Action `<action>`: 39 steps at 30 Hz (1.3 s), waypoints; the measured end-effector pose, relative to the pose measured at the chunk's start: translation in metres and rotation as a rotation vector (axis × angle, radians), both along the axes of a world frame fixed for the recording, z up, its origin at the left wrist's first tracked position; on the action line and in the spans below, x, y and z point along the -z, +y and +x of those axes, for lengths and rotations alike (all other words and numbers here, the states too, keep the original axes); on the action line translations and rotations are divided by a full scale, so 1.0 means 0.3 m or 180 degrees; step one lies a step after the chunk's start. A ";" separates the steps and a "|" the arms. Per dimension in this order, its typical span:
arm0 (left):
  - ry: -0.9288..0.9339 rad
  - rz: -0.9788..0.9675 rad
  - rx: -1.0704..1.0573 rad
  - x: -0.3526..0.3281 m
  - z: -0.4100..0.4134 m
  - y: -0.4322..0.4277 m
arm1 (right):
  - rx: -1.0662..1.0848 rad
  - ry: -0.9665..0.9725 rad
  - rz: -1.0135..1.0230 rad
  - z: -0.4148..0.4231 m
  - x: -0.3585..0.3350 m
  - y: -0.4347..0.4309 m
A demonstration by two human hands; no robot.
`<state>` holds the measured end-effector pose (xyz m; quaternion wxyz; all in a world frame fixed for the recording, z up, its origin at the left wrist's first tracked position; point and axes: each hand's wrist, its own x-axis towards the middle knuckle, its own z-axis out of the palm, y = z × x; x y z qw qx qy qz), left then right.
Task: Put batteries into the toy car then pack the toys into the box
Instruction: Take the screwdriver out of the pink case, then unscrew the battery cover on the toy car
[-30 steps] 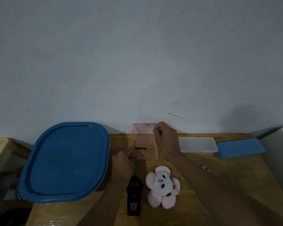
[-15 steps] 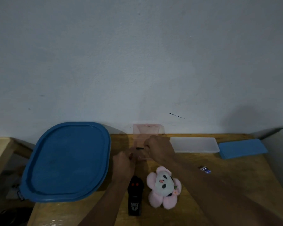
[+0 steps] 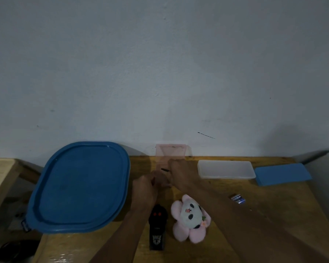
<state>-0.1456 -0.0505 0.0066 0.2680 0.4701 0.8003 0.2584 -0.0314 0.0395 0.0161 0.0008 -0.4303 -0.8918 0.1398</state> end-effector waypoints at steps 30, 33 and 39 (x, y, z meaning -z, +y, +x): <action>0.1778 0.0543 0.0851 -0.320 0.800 -0.426 | 0.0095 -0.0107 0.0112 0.937 -0.327 -0.427; 0.1856 0.0460 0.0989 -0.326 0.894 -0.479 | 0.0023 -0.0242 0.0177 1.026 -0.323 -0.485; 0.1978 0.0492 0.1295 -0.307 1.012 -0.560 | 0.0296 -0.0006 0.0154 1.161 -0.309 -0.590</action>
